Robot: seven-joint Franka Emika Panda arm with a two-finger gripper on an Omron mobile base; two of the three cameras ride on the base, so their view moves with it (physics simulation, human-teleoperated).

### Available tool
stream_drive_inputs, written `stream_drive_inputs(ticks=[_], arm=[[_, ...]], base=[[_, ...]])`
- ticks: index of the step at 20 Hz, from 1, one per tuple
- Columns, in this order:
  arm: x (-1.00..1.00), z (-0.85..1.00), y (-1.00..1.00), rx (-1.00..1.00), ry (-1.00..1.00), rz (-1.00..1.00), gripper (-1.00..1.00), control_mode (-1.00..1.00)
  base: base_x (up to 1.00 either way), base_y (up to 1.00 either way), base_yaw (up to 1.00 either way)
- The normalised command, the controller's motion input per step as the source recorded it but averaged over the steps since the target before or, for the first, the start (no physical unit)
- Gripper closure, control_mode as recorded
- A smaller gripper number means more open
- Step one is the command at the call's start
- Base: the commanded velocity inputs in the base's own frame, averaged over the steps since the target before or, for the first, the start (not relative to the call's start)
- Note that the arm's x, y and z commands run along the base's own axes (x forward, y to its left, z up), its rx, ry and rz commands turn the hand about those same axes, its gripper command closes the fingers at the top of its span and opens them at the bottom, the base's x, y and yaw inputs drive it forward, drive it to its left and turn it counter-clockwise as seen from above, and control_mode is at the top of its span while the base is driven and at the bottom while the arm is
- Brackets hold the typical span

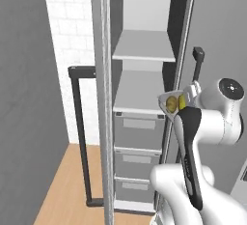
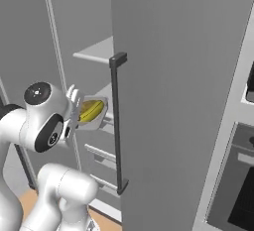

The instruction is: Take the meat container that has the fish and place it on the second highest rack of the freezer. Then take the vegetable container that has the cucumber and potato and place it on the highest rack of the freezer.

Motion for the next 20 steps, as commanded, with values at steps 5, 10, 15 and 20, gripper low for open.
stream_drive_inputs(ticks=[5,10,15,20], arm=[[0.0,0.0,0.0,0.0,0.0,0.0,1.0,1.0],[0.0,0.0,0.0,0.0,0.0,0.0,1.0,1.0],[0.0,0.0,0.0,0.0,0.0,0.0,1.0,1.0],[-0.37,0.09,0.33,-0.05,-0.21,-0.07,1.0,-1.0]], base=[[0.0,0.59,-0.26],[0.0,0.43,-0.25],[-0.04,0.2,-0.22],[0.0,0.0,0.0]])
